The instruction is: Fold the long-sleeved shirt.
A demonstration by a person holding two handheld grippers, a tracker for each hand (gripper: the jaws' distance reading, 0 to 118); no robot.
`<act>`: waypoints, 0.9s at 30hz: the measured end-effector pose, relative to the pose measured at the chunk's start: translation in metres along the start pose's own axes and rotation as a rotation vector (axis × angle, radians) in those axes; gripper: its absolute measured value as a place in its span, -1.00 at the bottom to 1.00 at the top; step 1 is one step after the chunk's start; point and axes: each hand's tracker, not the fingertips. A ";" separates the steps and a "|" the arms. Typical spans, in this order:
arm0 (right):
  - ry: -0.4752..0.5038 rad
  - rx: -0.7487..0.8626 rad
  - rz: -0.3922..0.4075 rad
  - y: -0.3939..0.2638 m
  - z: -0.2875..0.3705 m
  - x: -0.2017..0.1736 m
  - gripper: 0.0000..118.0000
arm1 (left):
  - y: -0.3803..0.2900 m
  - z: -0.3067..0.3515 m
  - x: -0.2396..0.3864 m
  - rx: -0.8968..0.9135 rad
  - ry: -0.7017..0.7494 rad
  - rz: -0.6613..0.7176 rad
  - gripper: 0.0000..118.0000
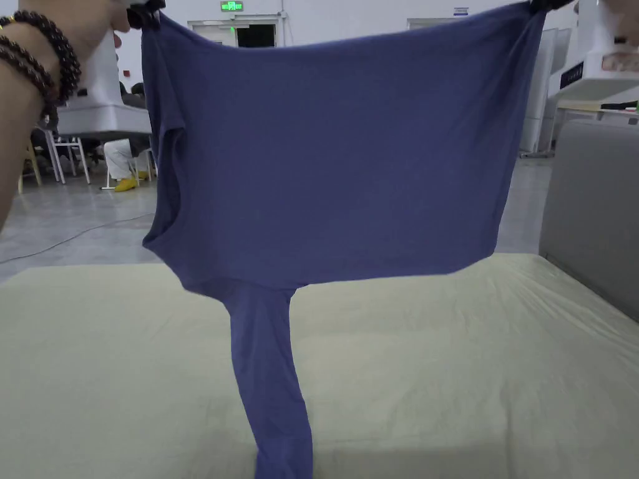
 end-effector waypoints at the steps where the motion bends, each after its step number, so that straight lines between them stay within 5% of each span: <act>1: 0.005 -0.008 0.006 -0.005 -0.011 0.001 -0.89 | -0.006 -0.003 0.001 -0.015 0.000 -0.007 -1.00; 12: 0.033 -0.084 -0.010 -0.081 0.029 0.030 -0.89 | -0.073 0.058 -0.005 -0.080 -0.058 0.022 -1.00; 27: 0.132 -0.216 0.119 -0.354 0.214 0.086 -0.89 | -0.332 0.258 -0.004 -0.263 -0.192 -0.078 -1.00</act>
